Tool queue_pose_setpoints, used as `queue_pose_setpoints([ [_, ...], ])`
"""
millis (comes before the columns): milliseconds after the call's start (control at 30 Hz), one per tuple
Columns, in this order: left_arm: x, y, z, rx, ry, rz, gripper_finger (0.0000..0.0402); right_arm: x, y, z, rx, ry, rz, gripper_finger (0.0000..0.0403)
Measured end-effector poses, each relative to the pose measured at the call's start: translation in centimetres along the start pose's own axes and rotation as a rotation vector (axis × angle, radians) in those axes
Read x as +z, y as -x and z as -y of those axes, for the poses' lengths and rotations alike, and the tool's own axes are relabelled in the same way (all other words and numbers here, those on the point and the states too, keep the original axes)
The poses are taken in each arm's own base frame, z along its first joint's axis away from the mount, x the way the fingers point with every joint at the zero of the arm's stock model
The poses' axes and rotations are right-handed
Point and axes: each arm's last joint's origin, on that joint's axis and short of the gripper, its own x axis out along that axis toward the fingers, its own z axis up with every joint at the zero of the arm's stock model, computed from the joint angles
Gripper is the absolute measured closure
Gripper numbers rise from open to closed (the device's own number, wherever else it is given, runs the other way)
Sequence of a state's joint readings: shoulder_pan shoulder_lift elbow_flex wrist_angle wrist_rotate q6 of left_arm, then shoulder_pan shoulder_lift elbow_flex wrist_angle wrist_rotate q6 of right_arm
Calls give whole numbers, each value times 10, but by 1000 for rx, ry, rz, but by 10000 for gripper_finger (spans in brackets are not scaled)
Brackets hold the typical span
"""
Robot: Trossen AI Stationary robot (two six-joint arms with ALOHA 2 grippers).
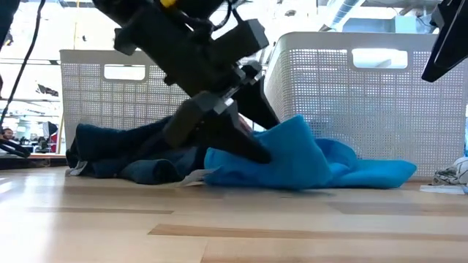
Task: Sort clothes
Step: Put the blue shorts into the right white laundry bin
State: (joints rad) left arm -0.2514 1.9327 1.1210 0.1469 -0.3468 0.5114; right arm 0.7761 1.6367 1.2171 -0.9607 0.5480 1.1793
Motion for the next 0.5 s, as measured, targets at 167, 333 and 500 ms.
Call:
queue_pose_setpoints([
  [167,-11,-7,-18,-23,77,-2,74,2,-1,0,-1,-5,2,182],
  [333,-25,-17,-28,-179,205,28,74,2,-1,0,0,-7,6,182],
  [500,-44,-37,-21,-294,256,-3,74,4,-2,0,8,-12,13,182],
])
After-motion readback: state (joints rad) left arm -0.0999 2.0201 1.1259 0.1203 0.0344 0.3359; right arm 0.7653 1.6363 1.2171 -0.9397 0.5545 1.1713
